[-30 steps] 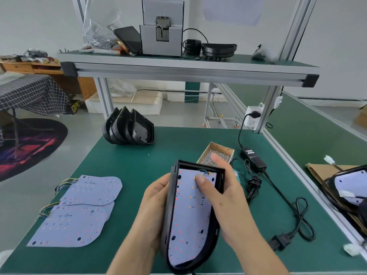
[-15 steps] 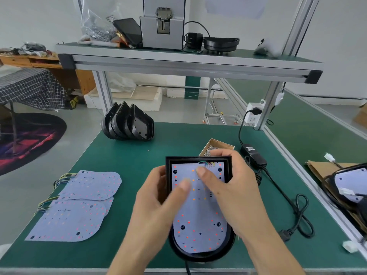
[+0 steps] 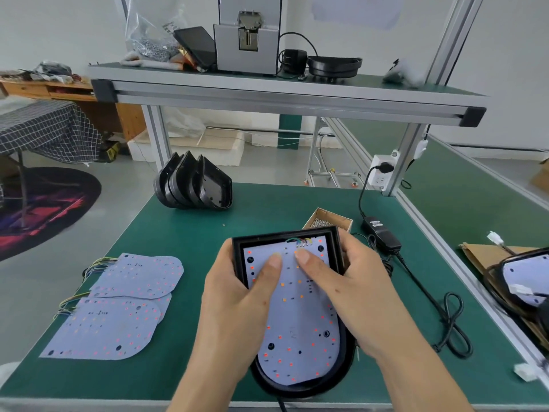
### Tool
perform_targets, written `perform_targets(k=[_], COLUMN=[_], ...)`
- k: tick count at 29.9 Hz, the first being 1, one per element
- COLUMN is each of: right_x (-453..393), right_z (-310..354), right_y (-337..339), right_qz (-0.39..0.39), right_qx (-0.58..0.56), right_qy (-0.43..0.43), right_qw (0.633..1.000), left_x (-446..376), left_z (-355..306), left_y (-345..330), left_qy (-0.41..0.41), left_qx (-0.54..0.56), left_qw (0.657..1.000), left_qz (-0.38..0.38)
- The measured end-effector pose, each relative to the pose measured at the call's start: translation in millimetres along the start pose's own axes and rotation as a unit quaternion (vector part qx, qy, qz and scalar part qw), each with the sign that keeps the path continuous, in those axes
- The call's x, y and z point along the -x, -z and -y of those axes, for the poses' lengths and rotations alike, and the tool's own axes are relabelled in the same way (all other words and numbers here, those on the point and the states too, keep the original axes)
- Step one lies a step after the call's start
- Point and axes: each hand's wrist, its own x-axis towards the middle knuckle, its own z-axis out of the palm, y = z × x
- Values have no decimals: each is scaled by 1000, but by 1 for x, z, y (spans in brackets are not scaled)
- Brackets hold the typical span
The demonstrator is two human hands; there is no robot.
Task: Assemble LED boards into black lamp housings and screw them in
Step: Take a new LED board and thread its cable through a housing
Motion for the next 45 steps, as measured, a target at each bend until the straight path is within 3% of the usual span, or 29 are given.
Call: perform_targets(k=[15, 20, 23, 26, 29, 33, 42, 45], right_x=[2, 3, 3, 3, 1, -1, 1, 3], right_z=[-5, -8, -8, -9, -12, -16, -15, -15], right_y=[-6, -4, 1, 1, 3, 9, 4, 4], right_qz=[11, -26, -35, -30, -76, -108, -84, -83], right_qx=[12, -44, -108, -125, -83, -19, 21, 24], right_qy=[21, 8, -30, -49, -42, -18, 7, 7], right_qw=[1000, 999, 993, 990, 993, 994, 996, 996], left_x=[3, -5, -13, -10, -4, 2, 5, 6], left_z=[-2, 4, 6, 5, 8, 14, 5, 7], left_y=[-5, 7, 13, 5, 4, 1, -6, -6], left_qy=[-13, 26, 30, 47, 40, -14, 11, -5], left_qx=[-9, 37, 44, 34, 51, -104, -132, -138], left_qw=[999, 999, 998, 996, 992, 992, 991, 990], left_qz=[-49, 5, -13, 70, 112, 69, 1, 10])
